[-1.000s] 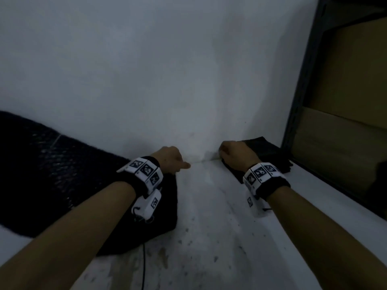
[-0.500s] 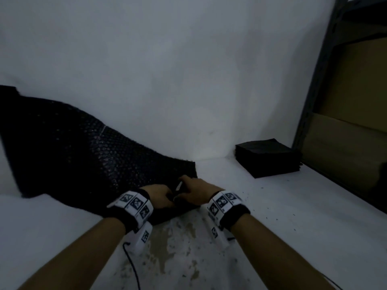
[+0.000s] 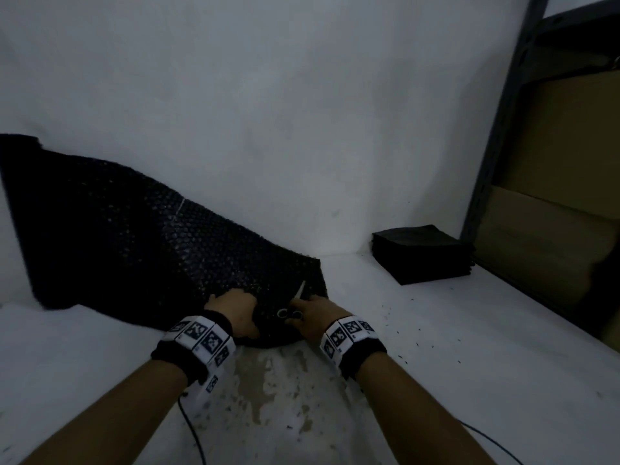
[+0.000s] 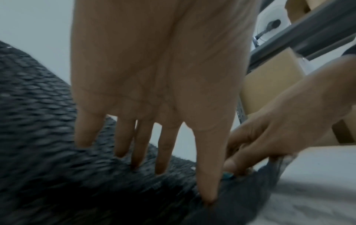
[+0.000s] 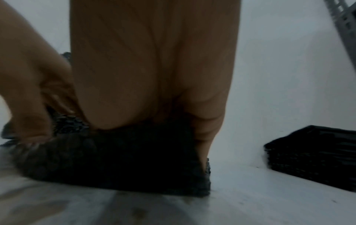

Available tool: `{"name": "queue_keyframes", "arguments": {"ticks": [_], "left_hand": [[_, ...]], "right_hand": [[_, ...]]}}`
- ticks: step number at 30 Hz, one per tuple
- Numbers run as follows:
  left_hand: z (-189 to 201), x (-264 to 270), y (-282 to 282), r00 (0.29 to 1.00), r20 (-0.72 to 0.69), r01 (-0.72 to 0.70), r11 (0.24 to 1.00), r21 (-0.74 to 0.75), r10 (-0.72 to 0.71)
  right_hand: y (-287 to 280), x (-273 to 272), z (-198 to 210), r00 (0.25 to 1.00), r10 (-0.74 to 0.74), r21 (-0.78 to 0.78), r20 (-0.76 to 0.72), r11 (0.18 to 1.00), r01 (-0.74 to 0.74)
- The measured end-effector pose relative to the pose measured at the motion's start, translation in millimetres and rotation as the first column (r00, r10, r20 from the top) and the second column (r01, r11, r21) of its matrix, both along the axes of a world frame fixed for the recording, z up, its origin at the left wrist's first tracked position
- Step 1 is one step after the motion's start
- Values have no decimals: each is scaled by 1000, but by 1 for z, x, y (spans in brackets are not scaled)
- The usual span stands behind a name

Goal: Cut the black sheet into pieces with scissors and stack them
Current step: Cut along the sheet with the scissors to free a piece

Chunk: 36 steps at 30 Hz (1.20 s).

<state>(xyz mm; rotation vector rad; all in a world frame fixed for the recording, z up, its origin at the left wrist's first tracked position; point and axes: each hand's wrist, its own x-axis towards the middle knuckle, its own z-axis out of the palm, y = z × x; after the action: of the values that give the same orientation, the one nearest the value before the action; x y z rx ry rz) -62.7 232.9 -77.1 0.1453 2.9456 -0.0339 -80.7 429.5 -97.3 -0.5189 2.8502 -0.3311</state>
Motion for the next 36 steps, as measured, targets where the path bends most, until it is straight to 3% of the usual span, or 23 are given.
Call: {"name": "queue_keyframes", "arguments": {"ticks": [3, 7, 10, 15, 20, 25, 27, 36], "left_hand": [[-5, -2, 0, 997, 67, 25, 999, -21, -23], [-15, -6, 11, 970, 236, 34, 997, 69, -49], [-16, -7, 18, 955, 288, 39, 992, 118, -72], [-14, -8, 26, 940, 326, 73, 992, 104, -103], [-11, -7, 31, 961, 223, 128, 977, 172, -165], [-11, -2, 27, 974, -138, 202, 961, 187, -178], [-7, 0, 22, 967, -198, 197, 965, 172, -162], [-17, -12, 12, 969, 27, 234, 944, 231, -247]], "right_hand": [[12, -7, -2, 999, -43, -7, -20, 999, 43], [22, -15, -12, 992, -100, 50, -71, 993, 103], [25, -19, -19, 991, -110, 141, -81, 983, 120], [38, -24, -18, 984, -141, 101, -108, 983, 152], [52, -25, -12, 979, -147, 149, -140, 975, 168], [66, -30, -9, 979, -158, 153, -131, 972, 178], [69, -33, -7, 977, -165, 146, -138, 972, 184], [77, -43, -12, 968, -183, 107, -172, 973, 203]]}}
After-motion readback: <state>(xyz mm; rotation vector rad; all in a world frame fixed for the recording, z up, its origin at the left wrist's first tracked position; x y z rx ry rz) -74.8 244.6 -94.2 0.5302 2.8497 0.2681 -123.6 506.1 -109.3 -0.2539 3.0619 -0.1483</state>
